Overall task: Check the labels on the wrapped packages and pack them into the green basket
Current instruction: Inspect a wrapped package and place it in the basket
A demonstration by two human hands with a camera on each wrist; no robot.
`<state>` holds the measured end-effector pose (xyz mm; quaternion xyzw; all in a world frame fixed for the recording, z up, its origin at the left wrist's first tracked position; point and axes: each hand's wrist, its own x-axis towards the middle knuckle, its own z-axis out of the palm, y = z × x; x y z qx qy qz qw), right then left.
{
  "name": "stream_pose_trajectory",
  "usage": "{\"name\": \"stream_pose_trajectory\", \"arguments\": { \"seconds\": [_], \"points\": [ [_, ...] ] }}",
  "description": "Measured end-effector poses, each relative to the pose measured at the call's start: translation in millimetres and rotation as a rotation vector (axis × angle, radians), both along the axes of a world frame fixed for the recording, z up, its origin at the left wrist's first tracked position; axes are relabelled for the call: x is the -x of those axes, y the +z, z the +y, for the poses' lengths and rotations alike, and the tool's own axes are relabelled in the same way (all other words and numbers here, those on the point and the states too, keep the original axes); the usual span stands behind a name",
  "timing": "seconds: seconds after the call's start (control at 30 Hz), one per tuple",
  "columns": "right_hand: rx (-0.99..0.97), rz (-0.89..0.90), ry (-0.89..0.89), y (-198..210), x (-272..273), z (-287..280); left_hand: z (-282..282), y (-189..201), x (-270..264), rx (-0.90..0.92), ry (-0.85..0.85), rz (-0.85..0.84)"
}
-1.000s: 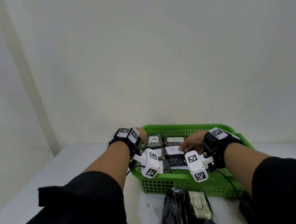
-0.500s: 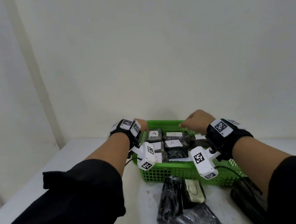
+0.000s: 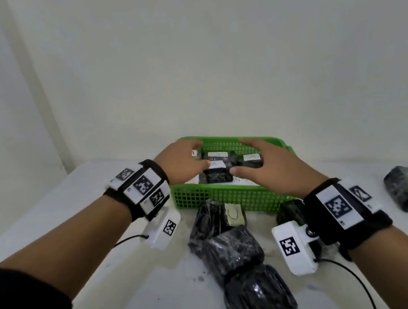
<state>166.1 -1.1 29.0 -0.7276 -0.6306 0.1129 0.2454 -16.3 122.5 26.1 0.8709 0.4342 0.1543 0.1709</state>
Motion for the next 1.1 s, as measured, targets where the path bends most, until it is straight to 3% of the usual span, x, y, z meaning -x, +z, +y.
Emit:
{"name": "stream_pose_trajectory", "arguments": {
  "seconds": [0.67,1.1],
  "points": [
    [0.074,-0.045,0.096,-77.2,-5.4,-110.7,-171.4,-70.8,34.4,-0.016,-0.236,0.012],
    [0.108,-0.038,0.229,-96.6,-1.5,-134.2,-196.0,-97.1,42.8,-0.077,-0.233,0.025]
  ]
}}
